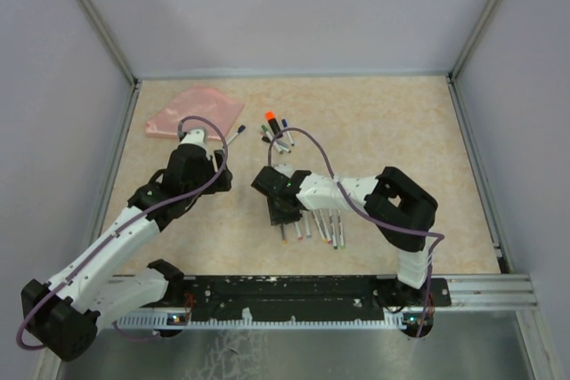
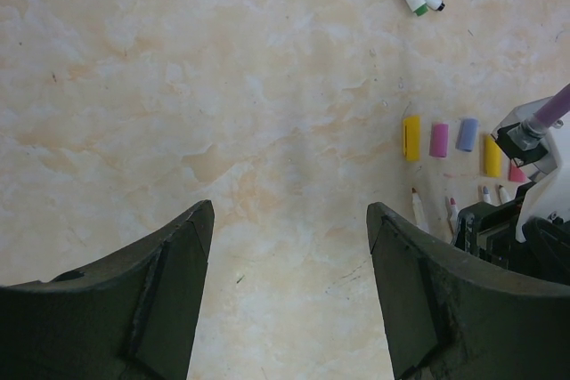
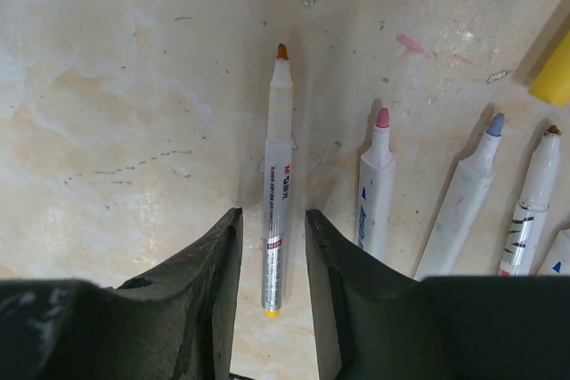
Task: Open the pen caps
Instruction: Place the pen at the center of the board.
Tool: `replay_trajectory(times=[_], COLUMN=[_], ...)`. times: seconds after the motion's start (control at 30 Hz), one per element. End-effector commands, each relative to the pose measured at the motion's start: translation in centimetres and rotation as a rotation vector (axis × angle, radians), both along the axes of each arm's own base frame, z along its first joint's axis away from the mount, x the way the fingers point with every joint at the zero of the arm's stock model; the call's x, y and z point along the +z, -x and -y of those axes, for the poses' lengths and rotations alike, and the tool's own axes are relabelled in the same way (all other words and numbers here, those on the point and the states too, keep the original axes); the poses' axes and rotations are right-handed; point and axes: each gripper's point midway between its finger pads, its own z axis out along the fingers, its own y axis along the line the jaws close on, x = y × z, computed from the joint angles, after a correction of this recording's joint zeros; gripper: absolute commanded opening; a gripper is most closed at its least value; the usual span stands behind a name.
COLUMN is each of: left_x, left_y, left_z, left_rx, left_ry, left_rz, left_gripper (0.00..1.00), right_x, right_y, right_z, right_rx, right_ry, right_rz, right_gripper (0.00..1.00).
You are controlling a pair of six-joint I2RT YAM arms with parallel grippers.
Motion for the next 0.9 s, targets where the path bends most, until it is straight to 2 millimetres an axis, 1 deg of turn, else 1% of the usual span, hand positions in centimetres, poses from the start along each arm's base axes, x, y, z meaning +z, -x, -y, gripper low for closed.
replay_trajectory(times=[0.0,0.1,0.2,0.37,0.43,0.47,0.63,0.77,0.8,0.87], left_x=[0.5,0.5,0.6,0.6,0.6,0.5,0.3,0.2,-0.1,0.1], left_y=[-0.2,-0.2,-0.3,-0.5,-0.8,-1.0,-2.0,-3.3,-3.8,-4.7], left_z=[0.2,0.3,0.6,0.9,0.7,0.6,0.8,1.0,1.2,1.6], left_rx=[0.001,-0.001,-0.013,-0.021,-0.013,-0.009,-0.034,-0.059,-0.073,-0.100], left_ry=[0.031,0.036,0.047,0.042,0.026,0.018,-0.016,-0.067,-0.090,-0.121], left_rz=[0.024,0.023,0.024,0.018,0.024,0.028,0.074,0.091,0.078,0.075], left_gripper=[0.75,0.75,0.75,0.75,0.75,0.75,0.77,0.82,0.84,0.86], right_x=[1.1,2.0,3.4,7.0,8.5,10.1,15.3,19.3,20.2,21.4], right_y=[-0.6,-0.9,-1.4,-2.1,-2.3,-2.3,-2.7,-3.2,-3.4,-3.8], right_z=[-0.4,-0.7,-1.2,-2.0,-2.2,-2.3,-1.8,-0.5,-0.1,1.0], right_rx=[0.025,0.038,0.049,0.081,0.103,0.112,0.164,0.193,0.199,0.191], right_ry=[-0.009,-0.026,-0.061,-0.146,-0.185,-0.226,-0.333,-0.414,-0.430,-0.434], right_rz=[0.048,0.072,0.110,0.190,0.225,0.255,0.403,0.535,0.572,0.639], right_gripper=[0.34,0.34,0.34,0.34,0.34,0.34,0.36,0.40,0.41,0.48])
